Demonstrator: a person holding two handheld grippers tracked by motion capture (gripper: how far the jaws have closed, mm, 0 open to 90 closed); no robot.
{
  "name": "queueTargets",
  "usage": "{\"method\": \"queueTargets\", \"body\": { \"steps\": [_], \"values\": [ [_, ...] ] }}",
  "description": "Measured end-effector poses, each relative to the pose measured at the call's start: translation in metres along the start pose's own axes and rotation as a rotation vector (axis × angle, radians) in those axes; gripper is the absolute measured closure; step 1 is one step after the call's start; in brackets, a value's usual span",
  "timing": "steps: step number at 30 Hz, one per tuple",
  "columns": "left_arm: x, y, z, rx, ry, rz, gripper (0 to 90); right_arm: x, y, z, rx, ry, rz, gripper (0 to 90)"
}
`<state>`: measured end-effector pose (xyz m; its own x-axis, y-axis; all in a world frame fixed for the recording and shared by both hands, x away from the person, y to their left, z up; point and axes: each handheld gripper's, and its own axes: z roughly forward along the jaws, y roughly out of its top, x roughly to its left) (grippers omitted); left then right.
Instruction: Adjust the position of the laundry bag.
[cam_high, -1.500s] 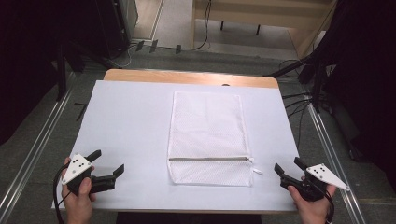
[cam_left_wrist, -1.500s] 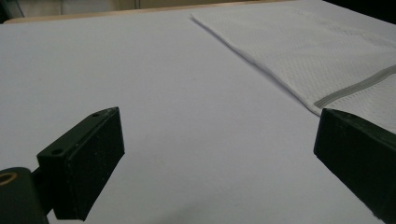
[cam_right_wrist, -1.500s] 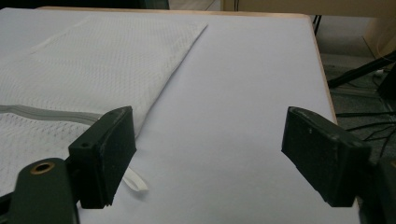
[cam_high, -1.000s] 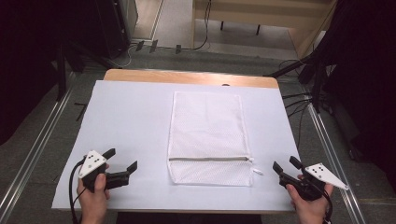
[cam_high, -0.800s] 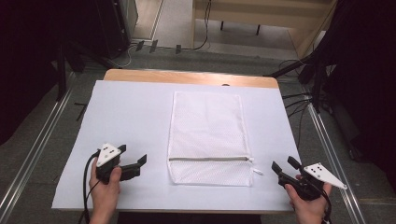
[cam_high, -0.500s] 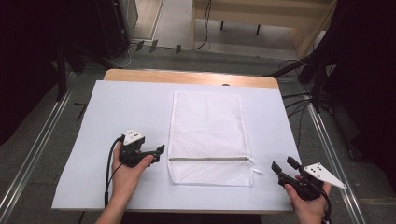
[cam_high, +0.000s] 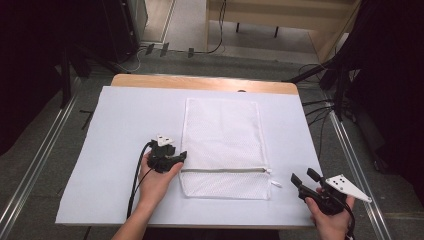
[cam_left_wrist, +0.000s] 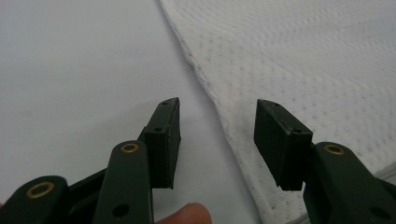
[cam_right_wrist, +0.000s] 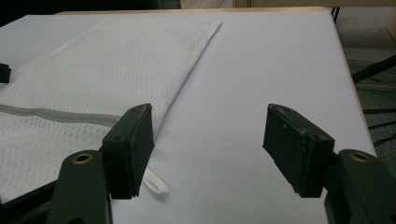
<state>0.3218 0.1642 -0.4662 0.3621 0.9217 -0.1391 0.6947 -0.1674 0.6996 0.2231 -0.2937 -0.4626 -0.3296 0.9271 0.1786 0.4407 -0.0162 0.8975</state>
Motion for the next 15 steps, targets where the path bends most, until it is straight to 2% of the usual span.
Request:
{"method": "queueTargets", "body": {
  "steps": [3,4,8,10,13,15],
  "values": [
    [-0.01,-0.001,0.002,0.005,0.022,0.054,52.8,0.0,-0.001,0.001,0.004,0.003,-0.006,34.1],
    [-0.016,-0.002,0.003,0.009,0.059,0.102,54.0,0.001,-0.001,0.001,0.004,0.003,-0.005,34.1],
    [-0.022,-0.003,0.004,0.013,0.091,0.128,60.3,0.001,-0.002,0.002,0.009,0.004,-0.003,34.2],
    [-0.023,-0.002,0.004,0.024,0.091,0.142,66.1,0.001,-0.002,0.003,0.016,0.004,-0.004,34.3],
    [-0.021,-0.001,0.004,0.027,0.08,0.141,72.8,0.002,-0.002,0.004,0.02,0.005,-0.008,34.4],
    [-0.018,-0.001,0.004,0.022,0.062,0.13,83.5,0.002,-0.003,0.005,0.023,0.008,-0.006,34.4]
  ]
}}
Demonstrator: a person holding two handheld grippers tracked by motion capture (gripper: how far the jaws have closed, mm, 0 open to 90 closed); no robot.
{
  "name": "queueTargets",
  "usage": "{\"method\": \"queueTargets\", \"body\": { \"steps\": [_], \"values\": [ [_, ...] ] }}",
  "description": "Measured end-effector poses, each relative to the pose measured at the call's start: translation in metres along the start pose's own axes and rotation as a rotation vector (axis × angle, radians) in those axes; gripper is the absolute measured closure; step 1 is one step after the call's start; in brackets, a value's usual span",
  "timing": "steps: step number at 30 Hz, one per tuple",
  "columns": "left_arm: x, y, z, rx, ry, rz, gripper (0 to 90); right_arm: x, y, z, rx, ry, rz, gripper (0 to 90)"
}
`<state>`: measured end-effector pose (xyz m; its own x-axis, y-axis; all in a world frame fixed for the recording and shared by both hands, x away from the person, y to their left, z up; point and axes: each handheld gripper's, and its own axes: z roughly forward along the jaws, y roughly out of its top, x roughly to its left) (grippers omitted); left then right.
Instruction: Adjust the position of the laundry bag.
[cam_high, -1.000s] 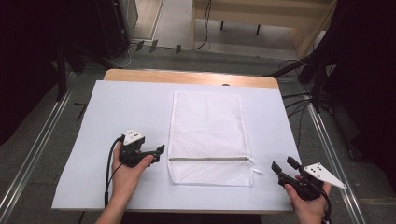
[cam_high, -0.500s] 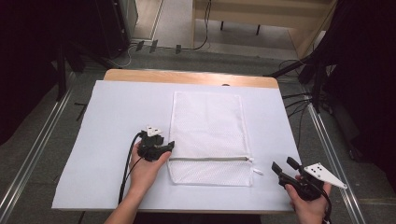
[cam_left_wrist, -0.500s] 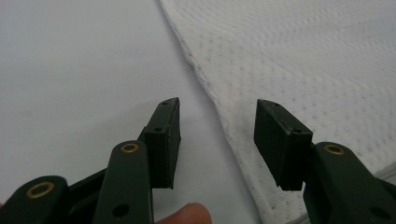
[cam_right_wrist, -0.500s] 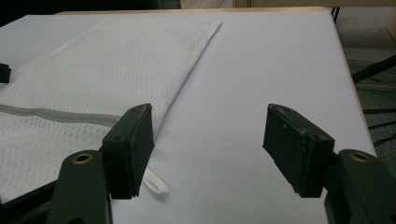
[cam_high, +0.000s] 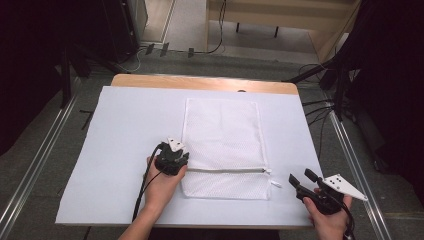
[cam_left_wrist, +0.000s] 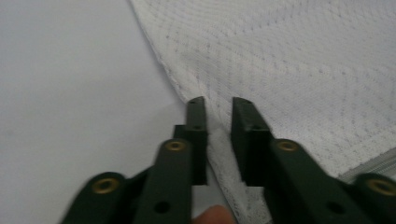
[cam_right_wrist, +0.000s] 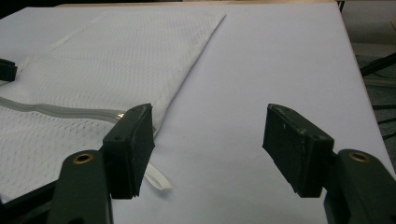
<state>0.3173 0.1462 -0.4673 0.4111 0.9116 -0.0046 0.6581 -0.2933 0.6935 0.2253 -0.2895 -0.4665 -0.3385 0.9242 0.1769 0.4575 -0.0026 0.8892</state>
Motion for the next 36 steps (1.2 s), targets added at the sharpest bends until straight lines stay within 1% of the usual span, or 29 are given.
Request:
{"method": "queueTargets", "body": {
  "steps": [1,2,4,5,8,9,11,13,15,17,21,23,26,28,29,32,36],
  "values": [
    [0.002,0.0,0.0,-0.002,-0.02,-0.011,86.1,0.0,0.0,0.0,0.002,0.0,-0.005,34.5],
    [0.003,0.0,0.0,0.001,-0.029,-0.008,88.9,0.0,0.0,0.001,0.005,-0.002,-0.007,34.5],
    [0.004,0.0,0.0,0.001,-0.038,-0.006,90.0,0.001,-0.001,0.001,0.008,0.001,-0.005,34.9],
    [0.005,0.0,0.0,-0.002,-0.045,-0.012,90.0,0.001,-0.001,0.001,0.008,0.001,-0.005,35.0],
    [0.012,0.0,0.0,0.0,-0.098,-0.07,90.0,0.0,-0.001,0.0,0.005,-0.001,-0.006,35.2],
    [0.014,0.0,0.0,0.003,-0.11,-0.078,90.0,0.0,-0.001,0.0,0.003,-0.001,-0.007,35.3],
    [0.016,-0.001,-0.002,0.005,-0.126,-0.082,90.0,-0.001,-0.001,0.0,0.004,-0.003,-0.002,35.4],
    [0.018,-0.002,-0.007,0.002,-0.143,-0.091,90.0,-0.002,-0.001,0.0,0.003,-0.005,-0.003,35.7],
    [0.023,-0.005,-0.013,-0.011,-0.167,-0.106,90.0,-0.003,-0.001,0.0,-0.002,-0.008,-0.005,36.0],
    [0.029,-0.008,-0.021,-0.019,-0.182,-0.111,90.0,-0.003,-0.001,0.0,-0.007,-0.007,-0.006,36.1],
    [0.037,-0.017,-0.037,-0.027,-0.195,-0.119,90.0,-0.001,-0.001,0.0,-0.002,-0.003,-0.008,36.0],
    [0.043,-0.022,-0.044,-0.031,-0.194,-0.126,90.0,0.0,-0.001,0.0,0.001,0.002,-0.006,35.9],
    [0.056,-0.032,-0.056,-0.038,-0.197,-0.154,90.0,0.002,-0.001,0.0,0.003,0.008,-0.01,35.7],
    [0.065,-0.041,-0.064,-0.044,-0.194,-0.182,90.0,0.004,-0.001,0.0,0.003,0.012,-0.011,35.7],
    [0.069,-0.045,-0.068,-0.045,-0.195,-0.185,90.0,0.005,-0.002,0.0,0.005,0.013,-0.012,35.6],
    [0.078,-0.055,-0.072,-0.055,-0.187,-0.211,90.0,0.007,-0.002,0.002,0.009,0.016,-0.009,35.6],
    [0.084,-0.061,-0.069,-0.047,-0.174,-0.216,90.0,0.01,-0.002,0.004,0.012,0.032,-0.01,35.6]
  ]
}}
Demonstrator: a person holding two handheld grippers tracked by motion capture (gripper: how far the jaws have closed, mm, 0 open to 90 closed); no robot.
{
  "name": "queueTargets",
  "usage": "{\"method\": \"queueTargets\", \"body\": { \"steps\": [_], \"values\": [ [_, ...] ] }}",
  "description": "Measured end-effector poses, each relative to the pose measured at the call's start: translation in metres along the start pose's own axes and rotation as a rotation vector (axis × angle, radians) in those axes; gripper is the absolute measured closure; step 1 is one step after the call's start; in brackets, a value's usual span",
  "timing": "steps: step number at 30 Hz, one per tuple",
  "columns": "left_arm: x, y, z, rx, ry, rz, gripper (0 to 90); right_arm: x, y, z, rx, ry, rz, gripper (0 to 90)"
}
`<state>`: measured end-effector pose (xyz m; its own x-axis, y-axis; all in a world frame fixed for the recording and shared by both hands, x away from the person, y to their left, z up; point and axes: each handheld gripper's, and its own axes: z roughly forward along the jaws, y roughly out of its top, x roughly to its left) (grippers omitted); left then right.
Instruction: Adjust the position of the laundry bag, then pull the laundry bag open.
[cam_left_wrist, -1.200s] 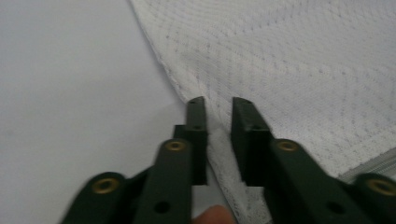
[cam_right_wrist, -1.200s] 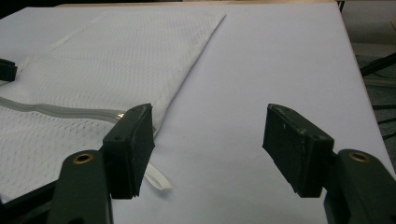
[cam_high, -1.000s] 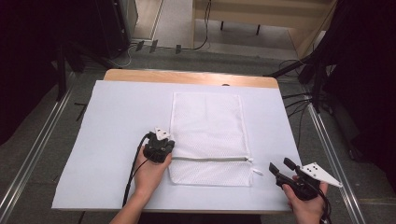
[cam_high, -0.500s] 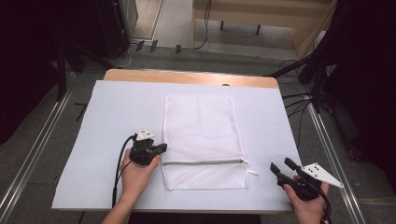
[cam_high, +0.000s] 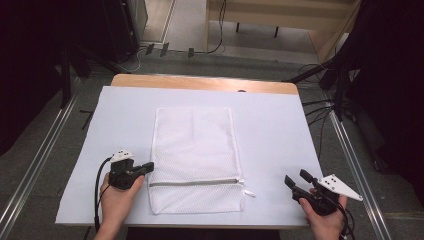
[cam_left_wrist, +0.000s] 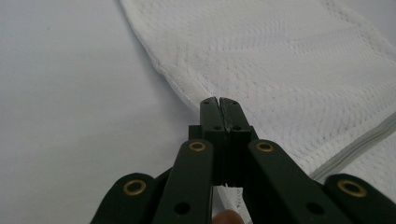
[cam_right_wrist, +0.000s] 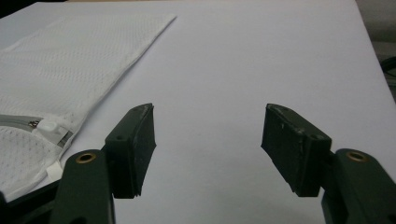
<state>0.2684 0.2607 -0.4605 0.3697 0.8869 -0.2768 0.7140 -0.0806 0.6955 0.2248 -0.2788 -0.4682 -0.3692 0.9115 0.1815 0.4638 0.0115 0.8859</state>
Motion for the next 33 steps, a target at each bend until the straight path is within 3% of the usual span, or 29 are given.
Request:
{"method": "queueTargets", "body": {
  "steps": [6,7,8,10,13,14,21,22,25,27,28,29,31,33],
  "values": [
    [0.007,-0.001,-0.007,-0.044,0.017,0.007,88.5,0.01,-0.001,0.007,-0.008,0.034,-0.037,36.8],
    [0.008,-0.001,-0.008,-0.051,0.037,0.006,85.7,0.012,-0.001,0.007,-0.02,0.038,-0.042,37.9],
    [0.008,0.0,-0.009,-0.054,0.056,0.001,77.2,0.014,-0.001,0.007,-0.031,0.045,-0.042,38.6],
    [0.01,0.0,-0.013,-0.08,0.05,-0.03,68.4,0.017,-0.001,0.006,-0.041,0.062,-0.038,40.5],
    [0.005,0.004,-0.021,-0.118,0.134,-0.017,45.4,0.02,0.0,0.005,-0.055,0.062,-0.042,42.6],
    [0.005,0.004,-0.021,-0.118,0.134,-0.017,36.2,0.02,0.0,0.005,-0.055,0.062,-0.042,42.6],
    [-0.004,0.006,-0.025,-0.139,0.064,0.003,23.3,0.033,0.002,0.009,-0.041,0.119,-0.05,45.9],
    [-0.007,0.006,-0.024,-0.142,0.05,0.008,18.7,0.04,0.002,0.011,-0.027,0.135,-0.068,49.9],
    [-0.015,0.007,-0.023,-0.139,0.002,0.015,19.3,0.047,0.002,0.012,-0.009,0.144,-0.09,49.9],
    [-0.024,0.008,-0.02,-0.13,-0.006,0.032,20.6,0.049,0.002,0.013,-0.011,0.149,-0.09,51.4],
    [-0.027,0.008,-0.018,-0.128,-0.01,0.036,23.2,0.051,0.002,0.014,0.006,0.2,-0.07,56.3],
    [-0.031,0.008,-0.016,-0.124,-0.014,0.041,23.2,0.051,0.002,0.014,0.006,0.2,-0.07,56.3],
    [-0.039,0.008,-0.012,-0.113,-0.014,0.056,28.6,0.056,0.001,0.015,0.043,0.244,-0.063,58.6],
    [-0.045,0.008,-0.008,-0.103,-0.023,0.07,31.8,0.057,0.001,0.016,0.052,0.24,-0.061,58.8]
  ]
}}
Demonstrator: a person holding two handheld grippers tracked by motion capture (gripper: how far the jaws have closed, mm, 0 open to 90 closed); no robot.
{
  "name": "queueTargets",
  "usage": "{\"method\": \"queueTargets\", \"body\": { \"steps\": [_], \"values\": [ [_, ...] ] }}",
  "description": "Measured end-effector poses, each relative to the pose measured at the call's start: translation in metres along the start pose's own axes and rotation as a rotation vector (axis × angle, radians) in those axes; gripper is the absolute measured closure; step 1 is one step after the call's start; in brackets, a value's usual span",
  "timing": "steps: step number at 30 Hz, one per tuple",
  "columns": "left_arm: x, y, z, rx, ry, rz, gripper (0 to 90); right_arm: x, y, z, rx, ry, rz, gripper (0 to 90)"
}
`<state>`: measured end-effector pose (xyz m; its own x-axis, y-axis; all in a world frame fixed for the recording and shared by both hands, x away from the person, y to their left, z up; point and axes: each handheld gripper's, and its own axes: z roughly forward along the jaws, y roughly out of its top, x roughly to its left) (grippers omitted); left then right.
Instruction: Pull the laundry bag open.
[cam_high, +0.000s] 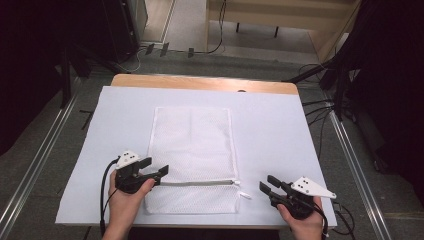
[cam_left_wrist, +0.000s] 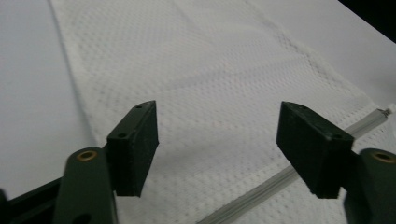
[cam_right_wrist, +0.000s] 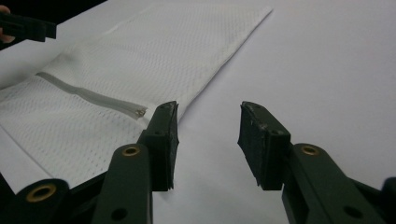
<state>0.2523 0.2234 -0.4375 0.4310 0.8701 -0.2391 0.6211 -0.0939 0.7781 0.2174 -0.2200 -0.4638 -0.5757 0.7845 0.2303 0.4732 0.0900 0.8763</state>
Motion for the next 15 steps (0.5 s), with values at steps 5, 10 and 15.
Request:
{"method": "queueTargets", "body": {
  "steps": [5,10,15],
  "values": [
    [-0.012,0.001,0.009,0.02,-0.025,0.018,54.9,0.006,-0.002,0.008,0.029,-0.003,0.045,59.8],
    [-0.02,0.001,0.015,0.026,-0.074,0.038,71.7,0.012,-0.007,0.017,0.075,0.064,0.141,53.8],
    [-0.026,0.0,0.019,0.043,-0.109,0.069,78.0,0.022,-0.011,0.028,0.119,0.07,0.126,51.8]
  ]
}}
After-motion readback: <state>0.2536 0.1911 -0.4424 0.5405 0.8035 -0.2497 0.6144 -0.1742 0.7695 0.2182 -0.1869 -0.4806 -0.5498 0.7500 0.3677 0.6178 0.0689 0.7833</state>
